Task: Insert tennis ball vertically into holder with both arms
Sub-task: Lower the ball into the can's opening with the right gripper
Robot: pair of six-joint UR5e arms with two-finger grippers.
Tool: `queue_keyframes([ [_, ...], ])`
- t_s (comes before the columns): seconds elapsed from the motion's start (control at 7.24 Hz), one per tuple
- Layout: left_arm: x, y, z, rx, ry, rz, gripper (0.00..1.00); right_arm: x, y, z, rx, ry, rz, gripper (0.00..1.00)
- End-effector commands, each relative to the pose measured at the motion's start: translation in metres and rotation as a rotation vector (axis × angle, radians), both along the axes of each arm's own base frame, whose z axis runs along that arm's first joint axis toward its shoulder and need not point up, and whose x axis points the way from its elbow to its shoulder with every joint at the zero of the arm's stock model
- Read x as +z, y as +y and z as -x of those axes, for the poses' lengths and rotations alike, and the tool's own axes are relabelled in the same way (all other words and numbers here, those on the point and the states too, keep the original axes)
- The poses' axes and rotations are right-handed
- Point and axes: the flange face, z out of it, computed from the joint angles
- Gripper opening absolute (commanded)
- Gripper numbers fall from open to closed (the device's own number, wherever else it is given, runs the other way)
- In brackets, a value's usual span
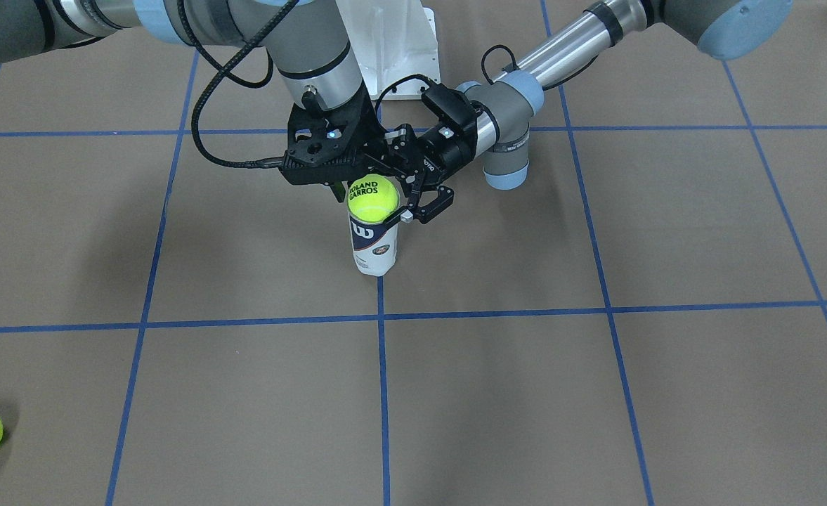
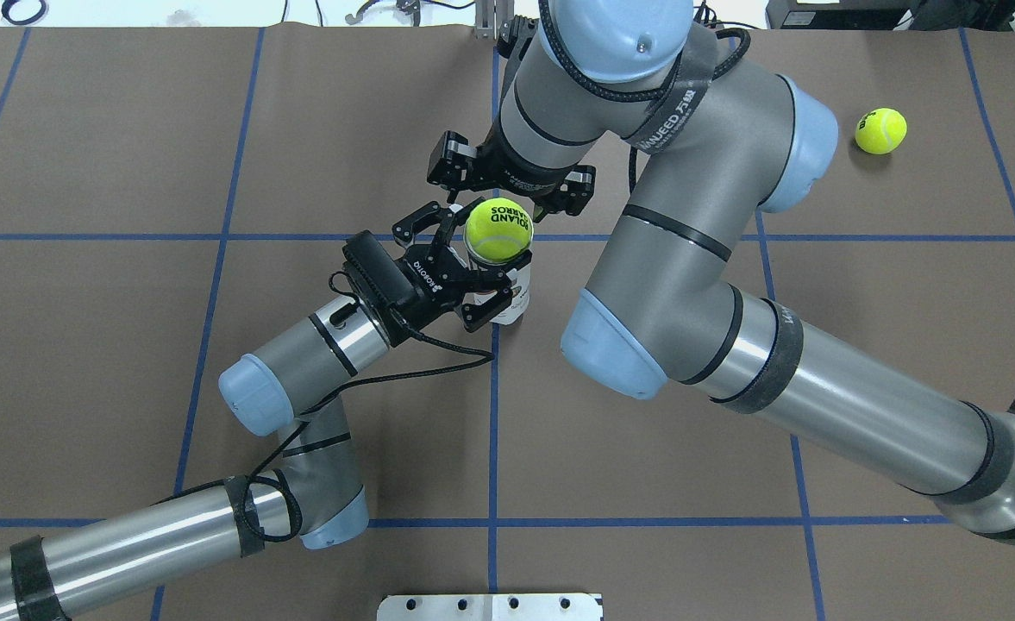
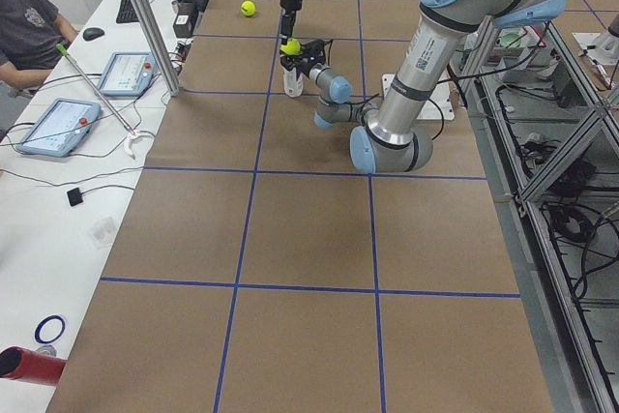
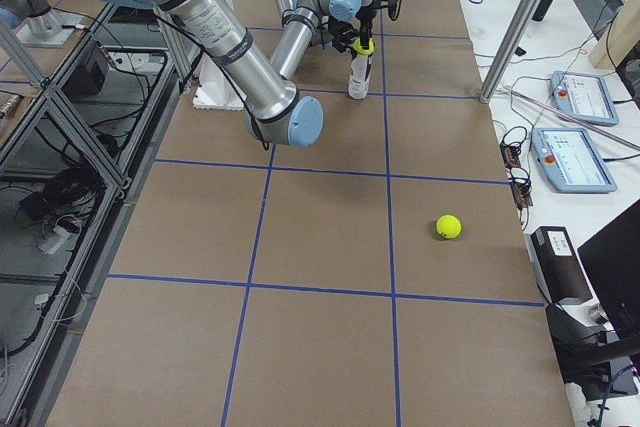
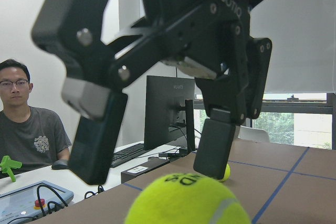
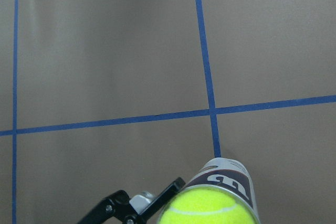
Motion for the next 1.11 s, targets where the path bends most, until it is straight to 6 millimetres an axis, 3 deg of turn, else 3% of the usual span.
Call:
queue_keyframes([
  [0.0,0.000,0.000,0.000,0.000,0.002,0.000,0.84,0.000,0.001,-0.001,0.000,-0.002,0.000,0.99],
  [0.69,0.001,0.000,0.001,-0.001,0.001,0.001,0.86,0.003,-0.001,-0.005,0.003,0.000,0.002,0.99],
  [0.97,0.000,0.001,0.000,0.001,0.003,0.001,0.88,0.011,-0.004,-0.021,0.013,-0.003,0.002,0.99],
])
